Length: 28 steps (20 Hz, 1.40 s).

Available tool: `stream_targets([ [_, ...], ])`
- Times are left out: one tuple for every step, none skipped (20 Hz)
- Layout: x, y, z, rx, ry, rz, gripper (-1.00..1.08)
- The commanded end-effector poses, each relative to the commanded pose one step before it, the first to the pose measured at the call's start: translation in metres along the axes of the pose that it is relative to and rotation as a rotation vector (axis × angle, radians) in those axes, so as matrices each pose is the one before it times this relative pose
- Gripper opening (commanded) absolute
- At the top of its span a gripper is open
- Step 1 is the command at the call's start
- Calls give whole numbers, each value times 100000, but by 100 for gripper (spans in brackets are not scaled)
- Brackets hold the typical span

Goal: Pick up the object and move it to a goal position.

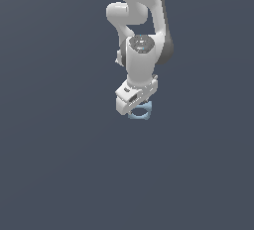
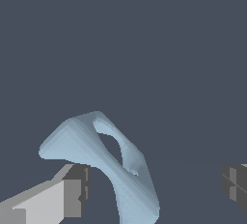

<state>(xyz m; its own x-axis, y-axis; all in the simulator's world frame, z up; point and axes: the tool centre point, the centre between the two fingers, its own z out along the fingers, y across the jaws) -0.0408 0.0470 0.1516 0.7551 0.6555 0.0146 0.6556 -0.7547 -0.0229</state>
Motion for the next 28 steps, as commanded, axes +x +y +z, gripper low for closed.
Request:
stream_targets([
  [-193,-391,59,-173,-136,-7444,100],
  [-65,-159,23,-65,-58,-2907,100],
  [-61,-162,23,-65,-60,-2909,100],
  [-56,-164,23,-65,-63,-2911,100],
  [-52,-165,23,-64,-65,-2912,100],
  [-48,-167,23,-64,-67,-2914,100],
  [-43,-168,23,-63,-70,-2914,100],
  [-39,-170,23,-63,-72,-2917,100],
  [-34,-171,23,-62,-75,-2918,100],
  [-30,-172,23,-61,-77,-2919,100],
  [-25,-173,23,-60,-80,-2921,100],
  [-20,-174,23,-59,-82,-2922,100],
  [-16,-175,23,-58,-85,-2924,100],
  [-11,-176,23,-57,-87,-2925,100],
  [-6,-176,23,-55,-90,-2925,100],
  [-2,-174,23,-53,-91,-2885,100],
  [3,-167,22,-49,-89,-2759,100],
  [7,-158,21,-45,-87,-2611,100],
  [10,-149,20,-41,-84,-2462,100],
  [12,-140,19,-37,-80,-2313,100],
  [14,-131,17,-34,-76,-2166,100],
  [16,-122,16,-30,-72,-2016,100],
  [17,-112,15,-27,-68,-1868,100],
  [17,-103,14,-24,-63,-1718,100],
  [17,-94,13,-21,-58,-1570,100],
  [16,-85,12,-19,-53,-1419,100],
  [16,-76,10,-16,-48,-1272,100],
  [14,-67,9,-14,-43,-1121,100],
])
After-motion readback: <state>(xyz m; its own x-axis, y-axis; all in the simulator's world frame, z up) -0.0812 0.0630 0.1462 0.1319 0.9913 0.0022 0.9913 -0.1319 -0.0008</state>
